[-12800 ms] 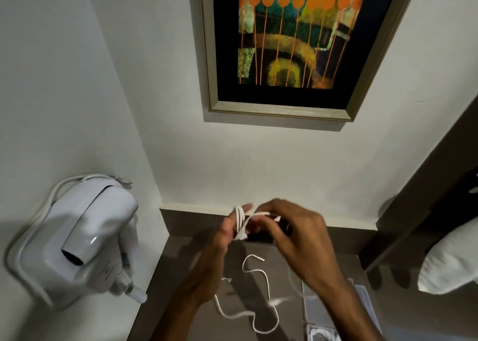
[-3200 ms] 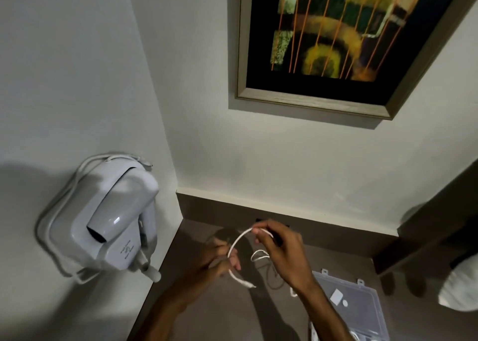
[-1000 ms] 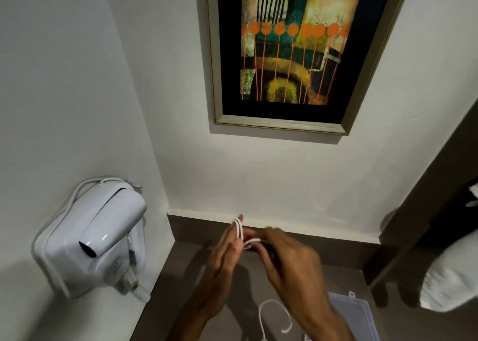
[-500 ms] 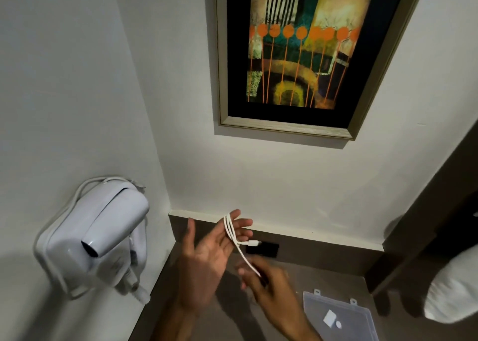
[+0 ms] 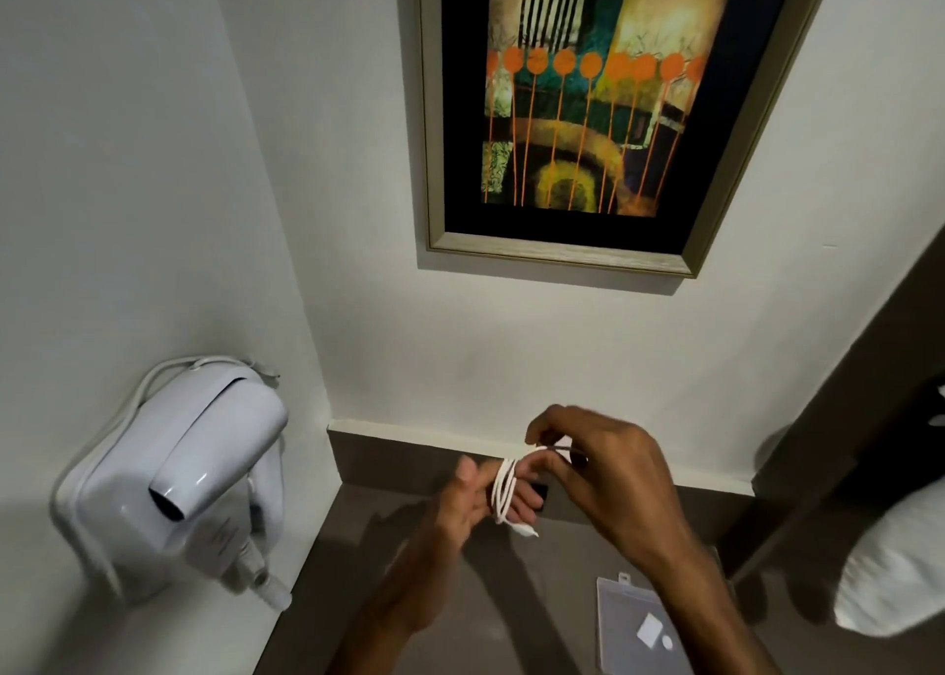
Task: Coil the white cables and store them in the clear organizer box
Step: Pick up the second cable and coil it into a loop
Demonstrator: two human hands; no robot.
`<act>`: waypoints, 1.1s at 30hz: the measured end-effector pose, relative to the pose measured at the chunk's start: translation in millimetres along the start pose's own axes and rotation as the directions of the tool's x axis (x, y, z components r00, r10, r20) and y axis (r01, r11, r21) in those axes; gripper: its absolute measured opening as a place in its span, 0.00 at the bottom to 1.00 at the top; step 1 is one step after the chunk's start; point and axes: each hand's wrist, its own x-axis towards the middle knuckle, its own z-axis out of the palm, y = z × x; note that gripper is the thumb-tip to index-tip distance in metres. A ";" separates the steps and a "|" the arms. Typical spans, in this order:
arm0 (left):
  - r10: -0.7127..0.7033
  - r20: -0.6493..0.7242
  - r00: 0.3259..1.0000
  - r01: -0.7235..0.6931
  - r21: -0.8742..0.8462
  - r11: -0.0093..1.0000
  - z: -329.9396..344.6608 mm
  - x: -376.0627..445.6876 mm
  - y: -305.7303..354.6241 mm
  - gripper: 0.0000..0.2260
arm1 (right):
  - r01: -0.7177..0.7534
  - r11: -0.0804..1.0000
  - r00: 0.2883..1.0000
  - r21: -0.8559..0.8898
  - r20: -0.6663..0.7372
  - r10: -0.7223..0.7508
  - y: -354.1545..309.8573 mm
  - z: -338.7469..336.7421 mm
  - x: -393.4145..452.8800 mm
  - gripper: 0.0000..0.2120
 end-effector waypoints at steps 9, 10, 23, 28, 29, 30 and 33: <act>0.063 0.156 0.986 0.053 -0.642 0.765 -9.3 10.3 15.7 0.50 | -0.272 0.660 0.961 0.701 0.162 0.225 15.5 65.3 -13.7 0.17; 0.054 0.125 0.991 0.042 -0.660 0.750 -10.3 11.6 14.9 0.49 | -0.306 0.650 0.951 0.695 0.187 0.248 11.3 75.1 -22.7 0.18; 0.033 -0.042 0.999 -0.031 0.044 0.999 -18.8 9.8 2.8 0.21 | -0.143 0.962 0.990 0.232 0.024 0.141 -38.3 44.4 -48.0 0.08; -0.013 0.198 0.980 0.052 -0.193 0.980 8.1 -2.3 28.9 0.77 | -0.080 0.990 0.986 0.113 -0.138 0.095 -0.2 17.3 -4.5 0.04; 0.023 0.216 0.976 0.026 -0.219 0.975 7.8 -0.7 30.8 0.78 | -0.111 0.985 0.981 0.135 -0.144 0.130 10.1 19.8 1.4 0.05; 0.045 0.201 0.978 0.005 -0.239 0.971 8.3 0.5 28.8 0.74 | -0.153 0.966 0.976 0.208 -0.121 0.181 19.0 25.1 4.2 0.08; 0.029 0.126 0.992 0.024 -0.400 0.916 10.9 11.5 15.1 0.56 | -0.254 0.792 0.961 0.555 0.049 0.273 28.5 53.6 -6.8 0.15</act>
